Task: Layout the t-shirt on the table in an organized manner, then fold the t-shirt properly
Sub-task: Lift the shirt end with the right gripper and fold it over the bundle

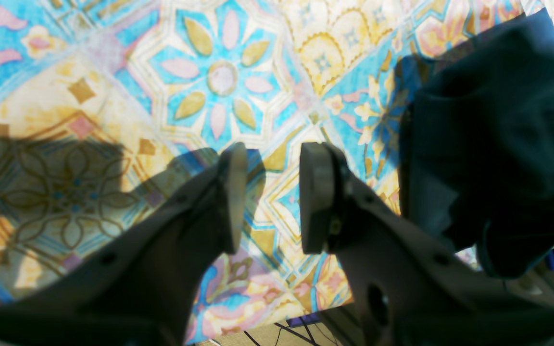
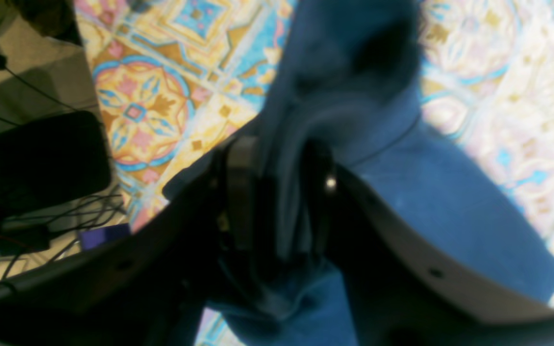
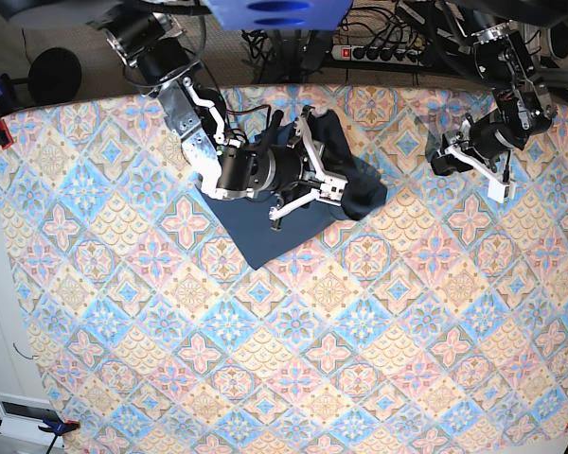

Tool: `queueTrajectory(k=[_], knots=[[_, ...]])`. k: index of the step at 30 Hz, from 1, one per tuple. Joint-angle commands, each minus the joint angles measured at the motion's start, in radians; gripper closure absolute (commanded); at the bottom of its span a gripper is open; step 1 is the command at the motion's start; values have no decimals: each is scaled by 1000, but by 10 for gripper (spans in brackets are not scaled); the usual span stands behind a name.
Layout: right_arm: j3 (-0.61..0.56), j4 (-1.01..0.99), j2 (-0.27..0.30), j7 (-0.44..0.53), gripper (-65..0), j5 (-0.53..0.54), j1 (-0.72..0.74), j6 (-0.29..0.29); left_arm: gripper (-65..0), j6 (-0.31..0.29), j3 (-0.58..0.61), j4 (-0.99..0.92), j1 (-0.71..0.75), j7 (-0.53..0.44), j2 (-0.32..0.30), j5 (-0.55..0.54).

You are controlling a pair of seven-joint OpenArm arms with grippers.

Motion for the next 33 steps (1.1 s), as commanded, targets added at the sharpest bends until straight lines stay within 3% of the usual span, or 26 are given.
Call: queueTrajectory(k=[1, 7, 11, 20, 25, 28, 33], knots=[[1, 20, 18, 12, -161, 7, 15, -1, -172, -5, -4, 15, -8, -13, -12, -16], [-56, 99, 113, 12, -166, 6, 15, -1, -172, -5, 54, 15, -8, -16, -15, -16], [-34, 133, 131, 15, -166, 6, 15, -1, -172, -5, 115, 16, -1, -80, -18, -16], [182, 138, 131, 52, -166, 36, -63, -1, -172, -5, 174, 16, 10, -112, -18, -15], [452, 127, 125, 91, -161, 204, -65, -1, -172, -5, 175, 18, 7, -112, -12, -21], [578, 98, 125, 92, -161, 227, -58, -1, -172, -5, 177, 18, 7, -132, -12, -21], [561, -8, 125, 88, -161, 164, -58, -1, -172, -5, 177, 18, 10, -146, -12, -21]])
